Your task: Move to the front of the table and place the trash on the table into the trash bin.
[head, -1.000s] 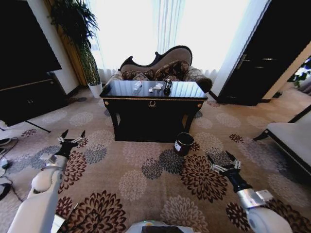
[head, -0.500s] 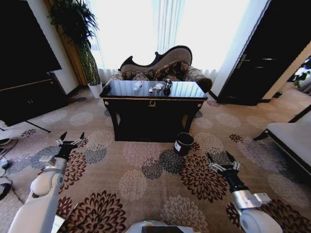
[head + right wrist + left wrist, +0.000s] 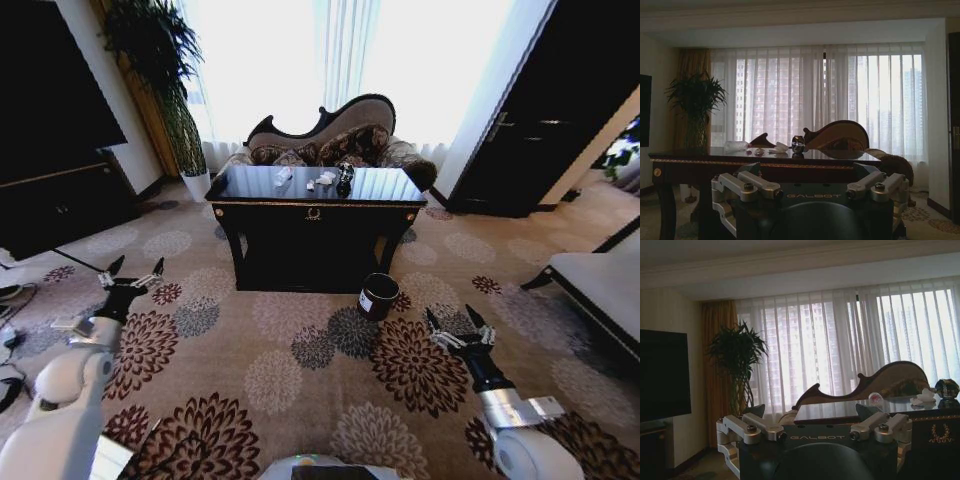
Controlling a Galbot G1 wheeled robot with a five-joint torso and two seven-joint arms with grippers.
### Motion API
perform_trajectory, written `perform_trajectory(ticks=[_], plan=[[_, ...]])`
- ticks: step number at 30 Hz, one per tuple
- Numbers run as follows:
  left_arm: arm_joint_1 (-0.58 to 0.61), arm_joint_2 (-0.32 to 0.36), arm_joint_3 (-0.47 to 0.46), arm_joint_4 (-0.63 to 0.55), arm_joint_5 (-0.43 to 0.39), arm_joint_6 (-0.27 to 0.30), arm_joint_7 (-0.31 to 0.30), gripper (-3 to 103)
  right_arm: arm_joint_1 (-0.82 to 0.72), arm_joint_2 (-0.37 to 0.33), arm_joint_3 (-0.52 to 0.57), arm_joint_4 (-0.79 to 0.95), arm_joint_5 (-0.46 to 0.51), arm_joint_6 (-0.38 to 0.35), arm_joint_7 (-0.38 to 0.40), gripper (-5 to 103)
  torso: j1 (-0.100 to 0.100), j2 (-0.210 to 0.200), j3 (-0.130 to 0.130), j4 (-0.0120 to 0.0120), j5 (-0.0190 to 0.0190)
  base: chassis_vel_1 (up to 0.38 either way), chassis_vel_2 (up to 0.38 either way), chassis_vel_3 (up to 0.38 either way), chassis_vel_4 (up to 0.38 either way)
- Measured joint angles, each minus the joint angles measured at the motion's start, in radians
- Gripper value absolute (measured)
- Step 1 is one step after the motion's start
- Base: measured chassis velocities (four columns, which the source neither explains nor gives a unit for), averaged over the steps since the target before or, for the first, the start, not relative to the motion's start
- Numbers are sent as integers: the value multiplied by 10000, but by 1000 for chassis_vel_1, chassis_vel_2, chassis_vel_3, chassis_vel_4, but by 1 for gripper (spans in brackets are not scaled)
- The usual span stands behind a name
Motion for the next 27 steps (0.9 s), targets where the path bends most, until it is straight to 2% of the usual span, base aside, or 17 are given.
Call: perform_trajectory(ticks=[6,27], plan=[[-2,-9,23,98,1,0,18,100,0,53,1,46,2,-17,-42,100,-3,1,-1,0,0,-64,72,50,-71],[-52,-4,-95,-10,-50,17,192,100,149,188,-175,-58,-27,-46,-109,100,2,-1,1,-2,1,-144,134,144,-145]])
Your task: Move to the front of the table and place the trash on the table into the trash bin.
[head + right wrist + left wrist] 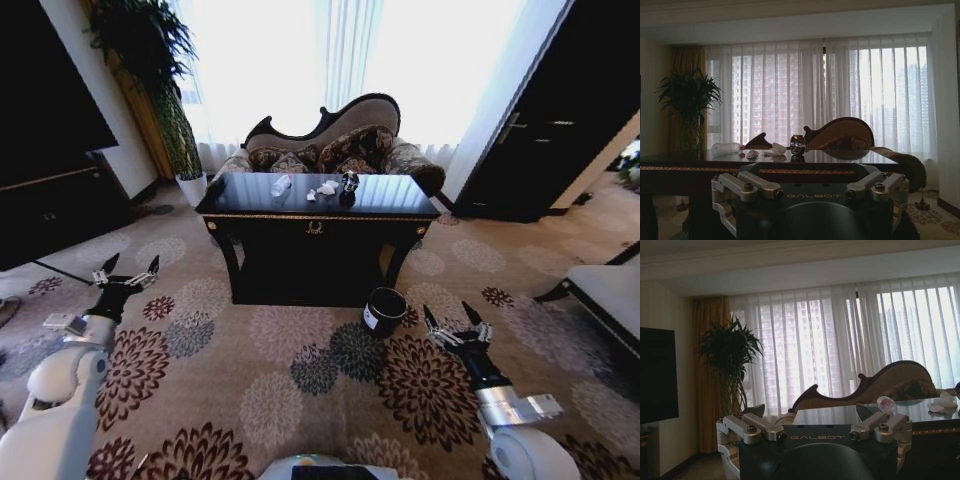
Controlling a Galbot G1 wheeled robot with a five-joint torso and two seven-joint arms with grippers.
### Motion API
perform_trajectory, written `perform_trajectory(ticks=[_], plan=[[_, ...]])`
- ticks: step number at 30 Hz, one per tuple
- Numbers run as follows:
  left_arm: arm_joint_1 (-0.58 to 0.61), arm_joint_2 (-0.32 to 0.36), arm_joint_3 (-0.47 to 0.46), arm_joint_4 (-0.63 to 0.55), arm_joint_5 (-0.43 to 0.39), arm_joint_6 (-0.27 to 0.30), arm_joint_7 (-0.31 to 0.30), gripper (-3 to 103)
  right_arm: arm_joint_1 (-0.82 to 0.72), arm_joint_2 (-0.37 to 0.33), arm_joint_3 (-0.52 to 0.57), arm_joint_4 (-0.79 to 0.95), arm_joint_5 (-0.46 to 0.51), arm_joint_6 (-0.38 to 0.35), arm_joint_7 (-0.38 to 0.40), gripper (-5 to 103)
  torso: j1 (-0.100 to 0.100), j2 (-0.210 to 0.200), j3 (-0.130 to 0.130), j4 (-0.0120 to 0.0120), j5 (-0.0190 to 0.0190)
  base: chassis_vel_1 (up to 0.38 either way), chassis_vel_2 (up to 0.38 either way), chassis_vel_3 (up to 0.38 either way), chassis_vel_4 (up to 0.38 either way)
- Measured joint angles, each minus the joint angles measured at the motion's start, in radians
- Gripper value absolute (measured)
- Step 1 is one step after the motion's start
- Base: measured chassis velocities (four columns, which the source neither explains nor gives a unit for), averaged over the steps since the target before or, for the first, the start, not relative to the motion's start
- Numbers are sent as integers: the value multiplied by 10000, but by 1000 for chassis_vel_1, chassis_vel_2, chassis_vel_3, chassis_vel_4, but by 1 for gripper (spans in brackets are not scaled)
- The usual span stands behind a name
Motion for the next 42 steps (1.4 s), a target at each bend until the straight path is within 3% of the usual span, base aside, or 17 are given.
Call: perform_trajectory(ticks=[42], plan=[[199,22,-488,-371,-157,-36,216,100,126,200,50,-88,112,1,12,100,-4,1,-1,3,1,-165,162,163,-163]])
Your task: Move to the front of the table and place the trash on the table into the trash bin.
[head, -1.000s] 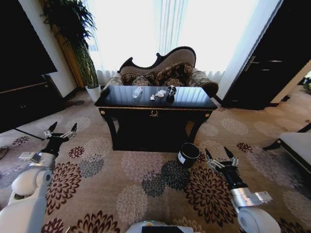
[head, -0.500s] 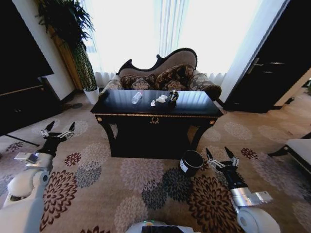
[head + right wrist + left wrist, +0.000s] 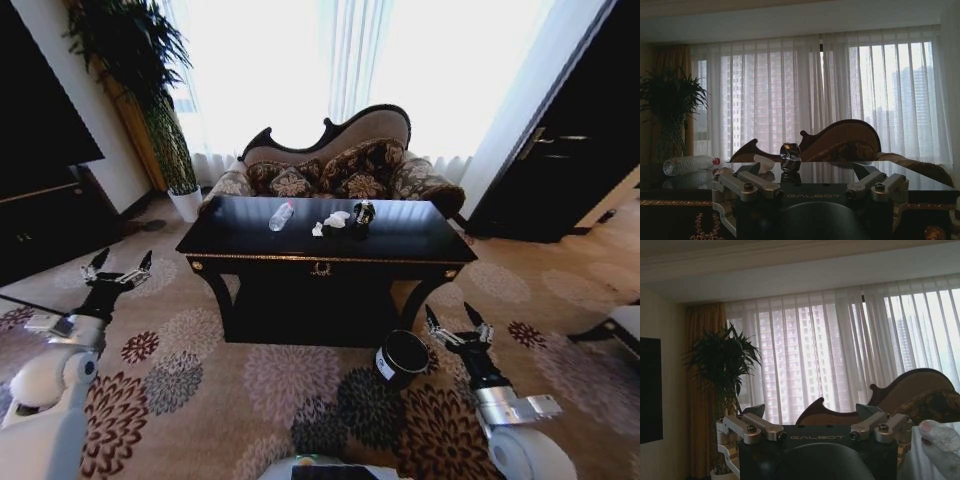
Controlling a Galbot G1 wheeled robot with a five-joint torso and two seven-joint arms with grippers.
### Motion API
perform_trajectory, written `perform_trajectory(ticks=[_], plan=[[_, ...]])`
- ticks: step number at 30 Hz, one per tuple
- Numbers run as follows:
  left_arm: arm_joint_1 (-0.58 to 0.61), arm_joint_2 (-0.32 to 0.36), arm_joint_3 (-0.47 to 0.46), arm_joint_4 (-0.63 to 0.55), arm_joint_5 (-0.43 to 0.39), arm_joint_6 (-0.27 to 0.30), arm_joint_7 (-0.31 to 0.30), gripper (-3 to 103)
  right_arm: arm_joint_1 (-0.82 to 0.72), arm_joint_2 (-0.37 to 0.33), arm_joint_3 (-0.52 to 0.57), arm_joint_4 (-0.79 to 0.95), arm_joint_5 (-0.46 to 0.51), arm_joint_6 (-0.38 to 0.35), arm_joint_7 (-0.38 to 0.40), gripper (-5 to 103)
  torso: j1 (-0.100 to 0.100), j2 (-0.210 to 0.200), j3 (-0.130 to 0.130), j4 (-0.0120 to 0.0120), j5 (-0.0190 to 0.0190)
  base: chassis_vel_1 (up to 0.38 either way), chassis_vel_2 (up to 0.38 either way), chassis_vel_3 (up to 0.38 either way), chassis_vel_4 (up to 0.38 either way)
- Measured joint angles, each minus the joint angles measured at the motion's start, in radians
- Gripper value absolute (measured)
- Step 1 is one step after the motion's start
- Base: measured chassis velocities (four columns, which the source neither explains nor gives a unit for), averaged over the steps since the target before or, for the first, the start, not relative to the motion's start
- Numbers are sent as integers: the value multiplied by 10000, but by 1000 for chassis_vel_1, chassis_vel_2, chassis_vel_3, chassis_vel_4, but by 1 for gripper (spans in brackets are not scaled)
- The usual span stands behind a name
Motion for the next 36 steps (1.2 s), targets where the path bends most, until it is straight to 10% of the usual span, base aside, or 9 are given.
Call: perform_trajectory(ticks=[28,36], plan=[[81,46,-93,-119,-122,-41,88,100,-27,216,-63,211,74,68,48,100,-7,2,-2,-1,-1,-140,143,138,-141],[-284,270,404,-776,-1490,1224,-632,100,-52,450,-58,542,-113,93,46,100,1,1,0,0,-2,0,0,0,0]])
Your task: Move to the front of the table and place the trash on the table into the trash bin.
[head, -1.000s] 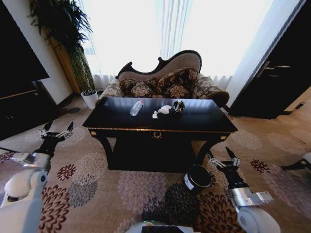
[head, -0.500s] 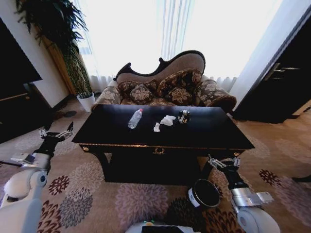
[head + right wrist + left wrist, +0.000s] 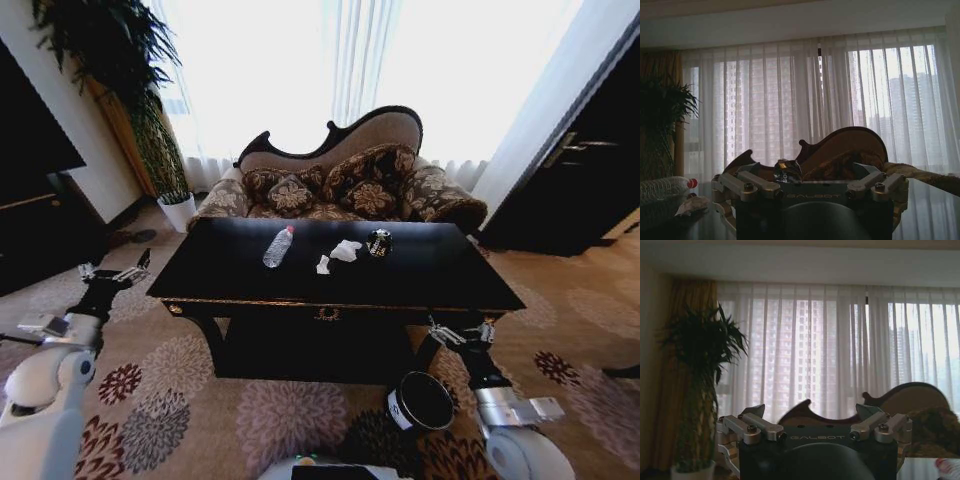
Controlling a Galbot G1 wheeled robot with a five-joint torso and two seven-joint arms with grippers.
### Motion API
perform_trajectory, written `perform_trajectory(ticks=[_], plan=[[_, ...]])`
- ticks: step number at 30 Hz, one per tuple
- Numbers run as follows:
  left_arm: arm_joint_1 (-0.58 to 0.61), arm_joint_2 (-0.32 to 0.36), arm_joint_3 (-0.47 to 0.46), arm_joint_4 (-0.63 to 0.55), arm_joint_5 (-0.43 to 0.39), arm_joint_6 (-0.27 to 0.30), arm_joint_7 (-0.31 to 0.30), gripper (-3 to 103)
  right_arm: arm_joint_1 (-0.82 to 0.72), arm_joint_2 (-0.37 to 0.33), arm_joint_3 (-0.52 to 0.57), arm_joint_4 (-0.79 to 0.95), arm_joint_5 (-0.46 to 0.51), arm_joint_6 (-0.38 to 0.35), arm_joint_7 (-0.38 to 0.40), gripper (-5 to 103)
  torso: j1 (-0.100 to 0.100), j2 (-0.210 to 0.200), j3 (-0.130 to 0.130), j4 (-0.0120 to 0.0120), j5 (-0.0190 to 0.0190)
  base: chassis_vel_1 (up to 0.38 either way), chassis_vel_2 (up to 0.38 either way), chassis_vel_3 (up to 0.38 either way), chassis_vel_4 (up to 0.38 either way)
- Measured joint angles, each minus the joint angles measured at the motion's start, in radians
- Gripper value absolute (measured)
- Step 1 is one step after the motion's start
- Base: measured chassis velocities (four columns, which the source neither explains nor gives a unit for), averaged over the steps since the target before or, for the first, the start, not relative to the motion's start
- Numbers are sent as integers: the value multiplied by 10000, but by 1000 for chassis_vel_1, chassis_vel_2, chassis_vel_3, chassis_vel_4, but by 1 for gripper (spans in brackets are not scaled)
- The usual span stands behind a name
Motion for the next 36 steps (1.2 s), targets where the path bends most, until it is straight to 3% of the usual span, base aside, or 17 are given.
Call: perform_trajectory(ticks=[1,3,10,16,21,27,30,36], plan=[[-321,167,400,-164,-460,476,-359,100,-12,71,-42,126,-67,2,-2,100,3,-1,1,-1,0,0,0,0,0],[-911,397,1085,-158,-843,897,-742,100,-26,149,-96,290,-114,1,-1,100,2,-1,1,0,1,0,0,0,0],[-2544,572,2988,465,-1239,1512,-1319,100,-113,373,-272,606,-281,-7,-8,100,2,-2,1,-3,-2,0,0,0,0],[-3415,573,3998,393,-1630,1965,-1500,100,-129,529,-506,657,-540,-7,-56,100,2,-2,2,-2,0,0,0,0,0],[-4614,568,5438,88,-2192,2791,-2196,100,-118,801,-1056,776,-972,-6,-142,100,2,-2,1,-1,1,0,0,0,0],[-5279,413,6321,-4,-2233,3526,-3008,100,-172,950,-1399,826,-1323,23,-212,100,2,-2,1,-2,1,0,0,0,0],[-5678,356,6842,41,-2634,4172,-3812,100,-182,995,-1580,765,-1487,84,-248,100,2,-2,1,-1,1,0,0,0,0],[-6511,320,7642,708,-3180,4708,-4413,100,-144,1032,-1799,665,-1653,99,-299,100,2,-2,1,-1,0,0,0,0,0]])
